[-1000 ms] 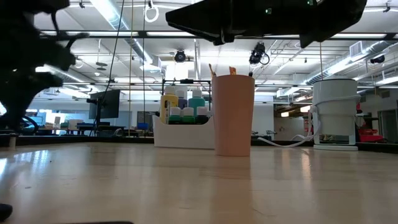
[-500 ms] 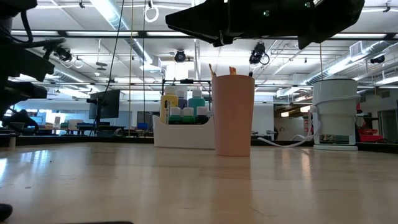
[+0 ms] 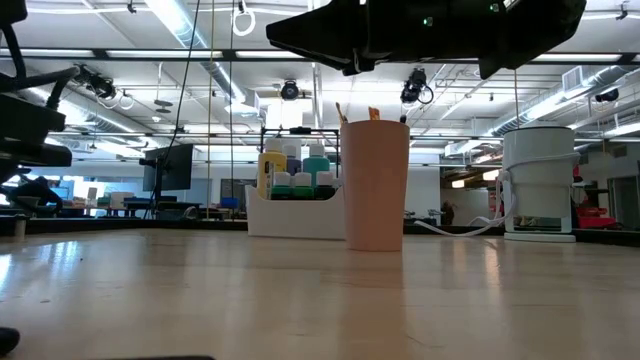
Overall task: Pick & Place Paint Supplies
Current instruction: Put the black paint brush into the orange cup
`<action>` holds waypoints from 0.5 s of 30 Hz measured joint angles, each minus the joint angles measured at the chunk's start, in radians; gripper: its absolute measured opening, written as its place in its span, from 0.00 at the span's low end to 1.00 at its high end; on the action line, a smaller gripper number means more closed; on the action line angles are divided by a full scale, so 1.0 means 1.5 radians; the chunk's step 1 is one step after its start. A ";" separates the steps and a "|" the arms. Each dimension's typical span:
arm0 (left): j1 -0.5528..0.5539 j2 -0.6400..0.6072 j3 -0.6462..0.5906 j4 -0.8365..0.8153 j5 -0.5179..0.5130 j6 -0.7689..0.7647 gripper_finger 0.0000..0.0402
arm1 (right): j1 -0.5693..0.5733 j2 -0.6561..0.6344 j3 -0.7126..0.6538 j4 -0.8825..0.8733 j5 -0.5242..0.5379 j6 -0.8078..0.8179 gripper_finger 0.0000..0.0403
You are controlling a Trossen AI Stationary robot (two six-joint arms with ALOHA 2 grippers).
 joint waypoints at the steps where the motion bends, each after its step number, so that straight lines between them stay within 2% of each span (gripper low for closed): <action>1: 0.000 -0.001 0.000 0.002 0.000 0.012 0.39 | 0.000 0.000 0.000 0.000 0.000 0.000 0.34; 5: 0.000 -0.004 -0.002 0.012 -0.001 0.049 0.28 | 0.000 0.000 0.000 0.000 0.000 0.000 0.34; 11: 0.000 -0.003 0.002 0.016 -0.016 0.046 0.09 | 0.000 0.000 0.000 0.000 0.000 0.000 0.34; 13: 0.000 -0.002 0.016 0.010 -0.029 0.049 0.03 | 0.000 0.000 0.000 0.000 0.000 0.000 0.34; 15: 0.000 0.002 0.034 0.005 -0.071 0.067 0.02 | -0.001 0.000 0.000 0.000 0.000 0.000 0.34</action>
